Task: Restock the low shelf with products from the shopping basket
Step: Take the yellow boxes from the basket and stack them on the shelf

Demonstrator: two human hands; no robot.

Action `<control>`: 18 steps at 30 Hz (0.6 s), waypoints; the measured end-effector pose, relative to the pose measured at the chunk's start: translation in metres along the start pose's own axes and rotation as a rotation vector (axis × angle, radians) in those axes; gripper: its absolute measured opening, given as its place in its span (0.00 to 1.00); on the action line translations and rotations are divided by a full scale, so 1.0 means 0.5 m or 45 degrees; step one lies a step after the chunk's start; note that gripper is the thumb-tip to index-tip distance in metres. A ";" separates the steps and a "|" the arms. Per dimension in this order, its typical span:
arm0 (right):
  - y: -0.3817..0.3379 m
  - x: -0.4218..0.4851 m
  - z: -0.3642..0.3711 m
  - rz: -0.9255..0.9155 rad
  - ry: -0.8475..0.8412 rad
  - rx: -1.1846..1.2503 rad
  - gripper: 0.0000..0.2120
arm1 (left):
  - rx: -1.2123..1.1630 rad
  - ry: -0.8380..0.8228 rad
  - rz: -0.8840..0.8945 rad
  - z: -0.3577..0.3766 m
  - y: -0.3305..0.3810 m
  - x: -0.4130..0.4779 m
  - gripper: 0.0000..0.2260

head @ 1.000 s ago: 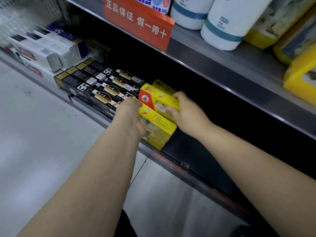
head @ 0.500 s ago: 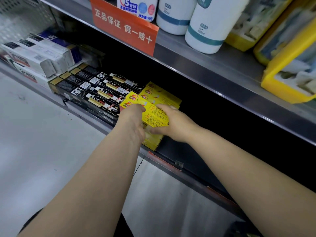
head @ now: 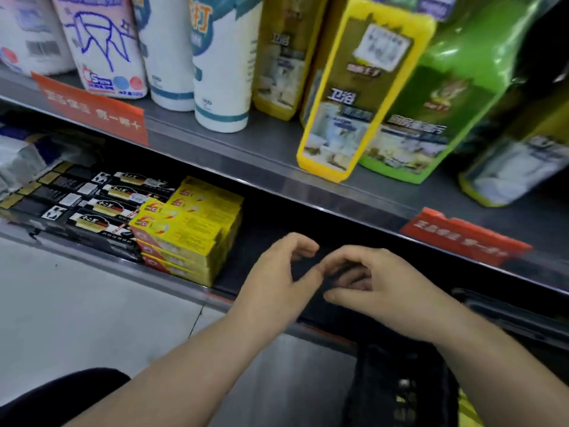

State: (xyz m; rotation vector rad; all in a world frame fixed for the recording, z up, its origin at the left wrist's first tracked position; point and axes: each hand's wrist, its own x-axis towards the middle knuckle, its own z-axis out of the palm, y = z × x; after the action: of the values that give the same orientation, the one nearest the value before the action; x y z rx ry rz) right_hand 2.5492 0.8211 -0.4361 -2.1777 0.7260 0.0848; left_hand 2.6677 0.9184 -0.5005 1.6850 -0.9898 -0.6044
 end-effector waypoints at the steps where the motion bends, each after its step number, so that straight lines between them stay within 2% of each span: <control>1: 0.015 -0.033 -0.012 0.013 0.079 0.051 0.11 | 0.002 -0.076 0.028 0.016 0.012 -0.006 0.10; 5: 0.087 -0.158 -0.051 0.099 0.340 0.210 0.10 | 0.105 -0.393 0.171 0.081 0.060 -0.036 0.09; 8: 0.158 -0.238 -0.065 0.224 0.502 0.302 0.08 | 0.267 -0.606 0.389 0.134 0.098 -0.065 0.16; 10: 0.215 -0.283 -0.062 0.340 0.572 0.244 0.09 | 0.380 -0.722 0.569 0.171 0.119 -0.082 0.19; 12: 0.281 -0.321 -0.050 0.477 0.545 0.106 0.10 | 0.470 -0.827 0.737 0.206 0.135 -0.099 0.19; 15: 0.382 -0.367 -0.015 0.716 0.353 -0.154 0.08 | 0.550 -0.947 0.842 0.250 0.151 -0.113 0.18; 18: 0.467 -0.390 0.034 0.850 0.115 -0.307 0.22 | 0.628 -1.033 0.849 0.282 0.162 -0.118 0.17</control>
State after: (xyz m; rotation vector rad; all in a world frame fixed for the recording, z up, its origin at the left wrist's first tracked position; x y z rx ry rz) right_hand 2.2673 0.8089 -0.5511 -2.0761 1.5365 0.4372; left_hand 2.4998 0.8847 -0.4752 1.3542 -2.3161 -0.6173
